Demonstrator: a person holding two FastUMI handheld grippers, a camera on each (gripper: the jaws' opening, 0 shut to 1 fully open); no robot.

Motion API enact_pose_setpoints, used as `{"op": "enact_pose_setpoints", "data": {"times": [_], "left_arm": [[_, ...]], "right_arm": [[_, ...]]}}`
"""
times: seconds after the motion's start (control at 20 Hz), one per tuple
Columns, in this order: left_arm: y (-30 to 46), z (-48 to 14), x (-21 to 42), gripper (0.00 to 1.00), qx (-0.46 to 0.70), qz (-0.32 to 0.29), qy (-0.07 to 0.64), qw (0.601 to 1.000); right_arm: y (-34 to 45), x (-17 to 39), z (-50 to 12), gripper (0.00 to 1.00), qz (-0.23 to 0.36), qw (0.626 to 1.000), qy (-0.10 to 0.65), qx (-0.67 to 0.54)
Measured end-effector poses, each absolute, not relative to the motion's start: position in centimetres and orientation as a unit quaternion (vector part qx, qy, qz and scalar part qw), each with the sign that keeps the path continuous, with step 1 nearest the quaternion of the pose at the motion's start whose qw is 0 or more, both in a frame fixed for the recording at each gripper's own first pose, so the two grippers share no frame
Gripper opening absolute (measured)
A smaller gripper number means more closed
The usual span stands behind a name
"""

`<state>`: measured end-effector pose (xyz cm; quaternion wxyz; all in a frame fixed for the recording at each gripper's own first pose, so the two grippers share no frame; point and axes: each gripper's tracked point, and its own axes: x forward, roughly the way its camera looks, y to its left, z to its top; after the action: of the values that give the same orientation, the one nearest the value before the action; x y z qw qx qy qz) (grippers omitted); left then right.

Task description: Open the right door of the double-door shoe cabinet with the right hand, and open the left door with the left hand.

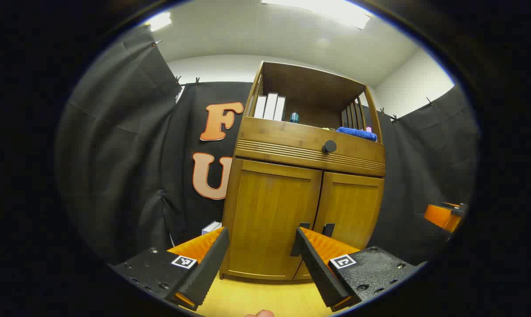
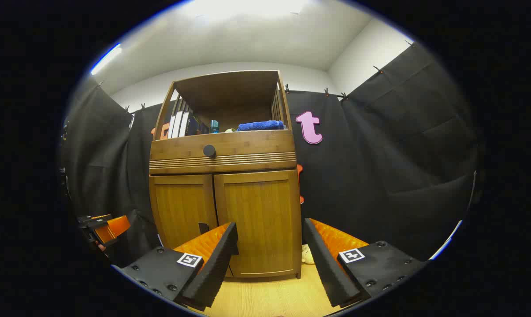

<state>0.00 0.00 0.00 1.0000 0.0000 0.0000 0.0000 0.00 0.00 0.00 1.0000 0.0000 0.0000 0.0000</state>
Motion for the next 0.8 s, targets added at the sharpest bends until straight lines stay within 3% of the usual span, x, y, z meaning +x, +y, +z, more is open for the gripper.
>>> {"op": "enact_pose_setpoints", "data": {"times": [0.35, 0.4, 0.6, 0.8], "left_arm": [[-0.04, 0.26, 0.11, 0.92, 0.0, -0.003, -0.006, 1.0], [-0.05, 0.24, 0.13, 0.98, 0.001, -0.003, -0.006, 1.0], [-0.07, 0.2, 0.14, 0.92, -0.001, -0.003, -0.006, 1.0], [-0.07, 0.21, 0.18, 0.92, -0.001, -0.003, -0.007, 1.0]], "right_arm": [[0.04, -0.04, 0.23, 0.98, -0.001, 1.0, -0.003, 0.0], [0.1, -0.15, 0.27, 0.98, 0.0, 1.0, -0.004, -0.001], [0.35, -0.3, 0.3, 0.98, 0.002, 1.0, -0.004, -0.003], [0.47, -0.45, 0.19, 0.98, 0.002, 1.0, -0.003, -0.004]]}}
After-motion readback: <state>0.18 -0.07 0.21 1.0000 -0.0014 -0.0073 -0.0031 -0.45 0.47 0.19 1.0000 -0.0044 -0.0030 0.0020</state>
